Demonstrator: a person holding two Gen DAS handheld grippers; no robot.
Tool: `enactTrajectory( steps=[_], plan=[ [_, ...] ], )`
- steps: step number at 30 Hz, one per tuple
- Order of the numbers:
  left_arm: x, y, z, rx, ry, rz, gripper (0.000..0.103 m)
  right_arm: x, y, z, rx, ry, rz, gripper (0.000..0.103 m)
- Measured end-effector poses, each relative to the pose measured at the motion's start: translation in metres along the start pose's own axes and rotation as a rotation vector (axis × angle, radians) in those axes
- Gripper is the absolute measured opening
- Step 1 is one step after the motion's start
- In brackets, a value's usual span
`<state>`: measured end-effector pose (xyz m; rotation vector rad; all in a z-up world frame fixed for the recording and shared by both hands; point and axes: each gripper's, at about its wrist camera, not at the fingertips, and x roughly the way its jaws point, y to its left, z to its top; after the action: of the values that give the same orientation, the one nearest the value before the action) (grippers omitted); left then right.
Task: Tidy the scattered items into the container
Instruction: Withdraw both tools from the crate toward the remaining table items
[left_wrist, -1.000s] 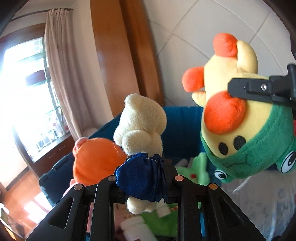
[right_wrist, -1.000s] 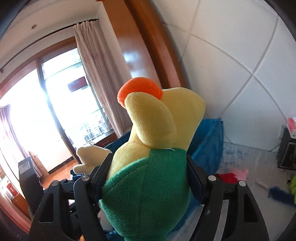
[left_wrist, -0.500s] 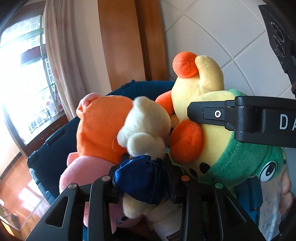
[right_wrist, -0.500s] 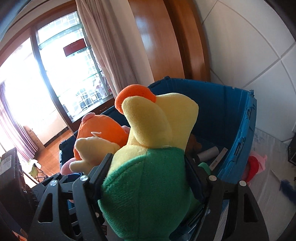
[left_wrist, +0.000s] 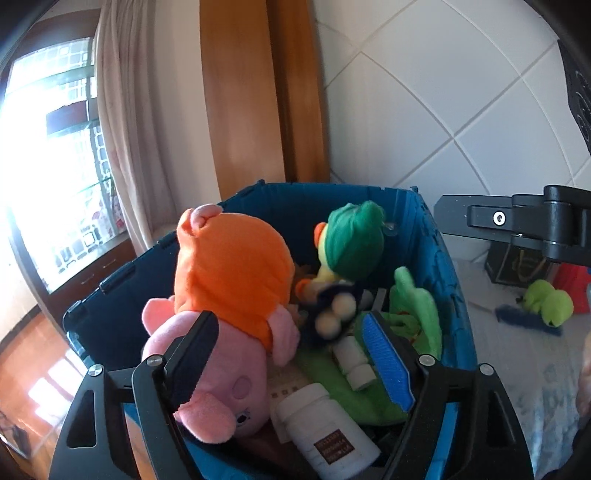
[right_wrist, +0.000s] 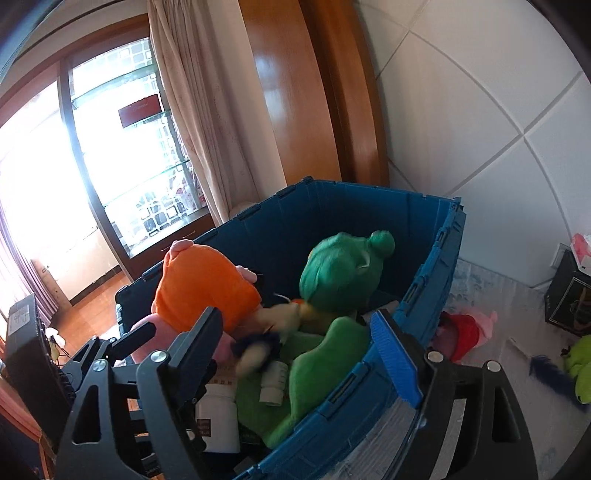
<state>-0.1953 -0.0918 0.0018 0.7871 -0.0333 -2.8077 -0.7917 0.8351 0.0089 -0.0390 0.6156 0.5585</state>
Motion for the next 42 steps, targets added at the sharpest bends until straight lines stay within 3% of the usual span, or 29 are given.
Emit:
enactTrajectory(
  steps=[4,10,21,29,36,42],
  plan=[
    [-0.013,-0.007,-0.004,0.001,-0.011,-0.002,0.081,-0.022,-0.013,-0.011,0.04,-0.025,-0.04,0.098],
    [-0.031,-0.016,-0.014,-0.01,-0.028,0.01,0.082,-0.052,-0.03,-0.032,0.082,-0.045,-0.092,0.103],
    [-0.061,-0.058,-0.023,-0.037,-0.036,0.023,0.084,-0.094,-0.06,-0.059,0.131,-0.044,-0.17,0.103],
    [-0.074,-0.122,-0.022,-0.01,-0.049,-0.017,0.084,-0.134,-0.101,-0.08,0.171,-0.065,-0.256,0.103],
    [-0.053,-0.183,-0.03,0.005,-0.004,-0.05,0.084,-0.167,-0.168,-0.114,0.258,-0.051,-0.364,0.103],
    [0.007,-0.223,-0.045,0.06,0.098,-0.078,0.084,-0.161,-0.234,-0.144,0.384,-0.005,-0.468,0.103]
  ],
)
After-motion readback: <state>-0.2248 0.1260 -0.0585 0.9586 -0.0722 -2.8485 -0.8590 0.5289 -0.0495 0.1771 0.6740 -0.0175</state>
